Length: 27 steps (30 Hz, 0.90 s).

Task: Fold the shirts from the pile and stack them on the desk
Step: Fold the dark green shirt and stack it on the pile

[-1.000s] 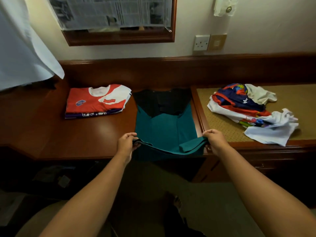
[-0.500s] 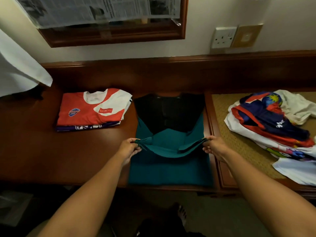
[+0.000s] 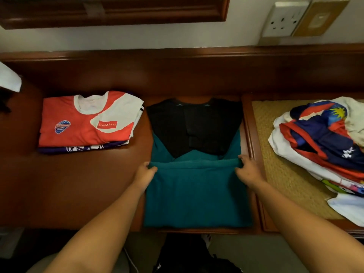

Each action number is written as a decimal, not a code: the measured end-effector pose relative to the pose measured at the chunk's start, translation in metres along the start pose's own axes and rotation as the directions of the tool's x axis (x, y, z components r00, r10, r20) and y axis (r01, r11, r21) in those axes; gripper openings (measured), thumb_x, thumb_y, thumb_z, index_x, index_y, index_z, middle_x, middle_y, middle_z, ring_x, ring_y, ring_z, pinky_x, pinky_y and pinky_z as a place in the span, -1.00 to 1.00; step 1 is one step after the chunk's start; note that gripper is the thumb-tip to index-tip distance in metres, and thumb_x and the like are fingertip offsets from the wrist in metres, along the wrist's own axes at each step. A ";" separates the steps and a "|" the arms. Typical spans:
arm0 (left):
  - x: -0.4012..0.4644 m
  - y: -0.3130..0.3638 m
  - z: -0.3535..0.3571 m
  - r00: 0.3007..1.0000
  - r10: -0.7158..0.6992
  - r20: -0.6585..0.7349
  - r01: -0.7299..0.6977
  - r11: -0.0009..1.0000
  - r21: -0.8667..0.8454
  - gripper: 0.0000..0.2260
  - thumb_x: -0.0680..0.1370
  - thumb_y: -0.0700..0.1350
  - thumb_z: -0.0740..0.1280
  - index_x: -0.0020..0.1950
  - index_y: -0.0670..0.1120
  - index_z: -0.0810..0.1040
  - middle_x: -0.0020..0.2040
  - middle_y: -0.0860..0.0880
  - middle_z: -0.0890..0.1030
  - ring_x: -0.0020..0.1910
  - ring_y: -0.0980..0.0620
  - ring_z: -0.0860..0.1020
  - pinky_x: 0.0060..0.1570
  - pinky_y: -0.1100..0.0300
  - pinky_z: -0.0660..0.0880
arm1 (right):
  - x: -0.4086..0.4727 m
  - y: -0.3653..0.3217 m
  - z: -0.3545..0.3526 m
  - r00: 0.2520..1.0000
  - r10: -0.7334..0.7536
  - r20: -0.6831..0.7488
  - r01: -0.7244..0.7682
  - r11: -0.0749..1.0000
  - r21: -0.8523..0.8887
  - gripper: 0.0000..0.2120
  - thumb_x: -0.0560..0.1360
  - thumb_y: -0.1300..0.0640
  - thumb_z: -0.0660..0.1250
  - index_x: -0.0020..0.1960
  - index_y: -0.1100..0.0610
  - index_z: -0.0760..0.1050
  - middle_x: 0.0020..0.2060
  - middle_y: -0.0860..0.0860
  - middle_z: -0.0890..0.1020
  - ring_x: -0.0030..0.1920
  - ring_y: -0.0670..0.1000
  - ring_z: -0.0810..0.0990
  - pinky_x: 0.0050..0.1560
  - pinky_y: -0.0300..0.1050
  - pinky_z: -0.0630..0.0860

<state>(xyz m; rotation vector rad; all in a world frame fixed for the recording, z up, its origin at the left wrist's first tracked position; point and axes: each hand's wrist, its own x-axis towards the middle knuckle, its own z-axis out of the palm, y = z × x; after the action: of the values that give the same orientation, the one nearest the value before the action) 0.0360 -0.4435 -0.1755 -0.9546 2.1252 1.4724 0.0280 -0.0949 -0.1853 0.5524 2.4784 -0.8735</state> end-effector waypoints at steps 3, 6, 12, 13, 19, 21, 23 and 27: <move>0.008 0.006 0.003 1.000 0.027 0.003 -0.027 0.999 0.039 -0.92 0.55 -0.23 0.34 0.02 -0.16 0.50 -0.08 -0.13 0.57 -0.05 -0.05 0.53 -0.07 0.22 0.39 | -0.001 -0.009 0.008 0.992 -0.111 -0.061 0.092 0.962 -0.258 -0.43 0.50 0.05 0.36 0.46 0.10 0.28 0.36 0.16 0.29 0.35 0.19 0.31 0.35 0.04 0.32; 0.014 0.011 0.002 1.000 0.014 0.016 -0.015 0.998 0.069 -0.90 0.54 -0.15 0.37 0.01 -0.14 0.53 -0.12 -0.05 0.56 -0.06 0.00 0.51 -0.06 0.24 0.35 | 0.001 -0.012 0.012 0.980 -0.190 -0.060 0.146 0.888 -0.436 -0.56 0.52 0.03 0.32 0.36 0.09 0.37 0.34 0.12 0.30 0.30 0.17 0.31 0.26 0.09 0.37; 0.014 0.022 -0.004 0.976 0.035 0.215 -0.103 0.943 0.317 -0.80 0.54 -0.10 0.38 0.11 -0.16 0.55 0.03 -0.03 0.54 0.05 0.04 0.48 0.02 0.26 0.34 | 0.011 -0.023 0.001 0.981 -0.193 -0.026 0.170 0.913 -0.370 -0.80 0.48 0.23 0.25 0.11 0.14 0.46 0.13 0.13 0.47 0.13 0.15 0.44 0.03 -0.03 0.39; 0.013 0.025 -0.006 0.970 0.042 0.240 -0.129 0.924 0.359 -0.84 0.55 -0.13 0.36 0.09 -0.15 0.55 0.00 -0.03 0.53 0.03 0.05 0.47 -0.03 0.29 0.33 | 0.012 -0.026 -0.004 0.984 -0.177 0.028 0.177 0.934 -0.310 -0.84 0.48 0.26 0.23 0.05 0.13 0.43 0.05 0.14 0.51 0.04 0.15 0.49 -0.05 -0.06 0.41; 0.018 0.041 -0.015 0.962 0.101 0.254 -0.141 0.980 0.142 -0.91 0.57 -0.26 0.30 -0.11 -0.12 0.54 -0.20 -0.03 0.58 -0.16 0.04 0.54 -0.30 0.40 0.44 | 0.021 -0.035 -0.034 0.978 -0.182 0.106 0.199 0.962 -0.187 -0.81 0.43 0.40 0.18 -0.08 0.13 0.38 -0.20 0.09 0.51 -0.18 0.12 0.49 -0.25 -0.09 0.37; 0.021 0.045 -0.016 0.965 0.121 0.232 -0.146 0.985 0.095 -0.87 0.57 -0.33 0.27 -0.08 -0.12 0.53 -0.16 -0.06 0.57 -0.20 0.05 0.53 -0.31 0.42 0.47 | 0.026 -0.035 -0.036 0.982 -0.167 0.084 0.179 0.970 -0.166 -0.79 0.42 0.41 0.18 -0.09 0.13 0.39 -0.19 0.09 0.52 -0.15 0.15 0.50 -0.22 -0.07 0.38; 0.026 0.040 -0.015 0.970 0.153 0.192 -0.177 0.977 0.119 -0.81 0.55 -0.39 0.24 0.03 -0.14 0.52 -0.05 -0.09 0.56 -0.12 0.02 0.54 -0.21 0.41 0.48 | 0.026 -0.032 -0.033 0.987 -0.155 0.029 0.158 0.970 -0.183 -0.79 0.44 0.37 0.22 0.02 0.15 0.44 -0.06 0.15 0.54 -0.05 0.18 0.52 -0.09 -0.03 0.45; 0.026 0.013 -0.008 0.946 0.324 0.013 -0.306 0.879 0.366 -0.66 0.52 -0.33 0.28 0.28 -0.10 0.47 0.27 -0.15 0.45 0.28 -0.13 0.43 0.31 0.05 0.37 | 0.002 -0.022 -0.007 0.954 -0.253 -0.162 0.186 0.921 -0.342 -0.53 0.47 0.21 0.32 0.36 0.23 0.35 0.31 0.23 0.40 0.28 0.25 0.42 0.26 0.11 0.42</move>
<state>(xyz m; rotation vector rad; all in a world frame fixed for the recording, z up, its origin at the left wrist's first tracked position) 0.0088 -0.4566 -0.1805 -0.5285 2.5651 1.1264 0.0132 -0.1056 -0.1711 0.2599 2.8362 -0.4859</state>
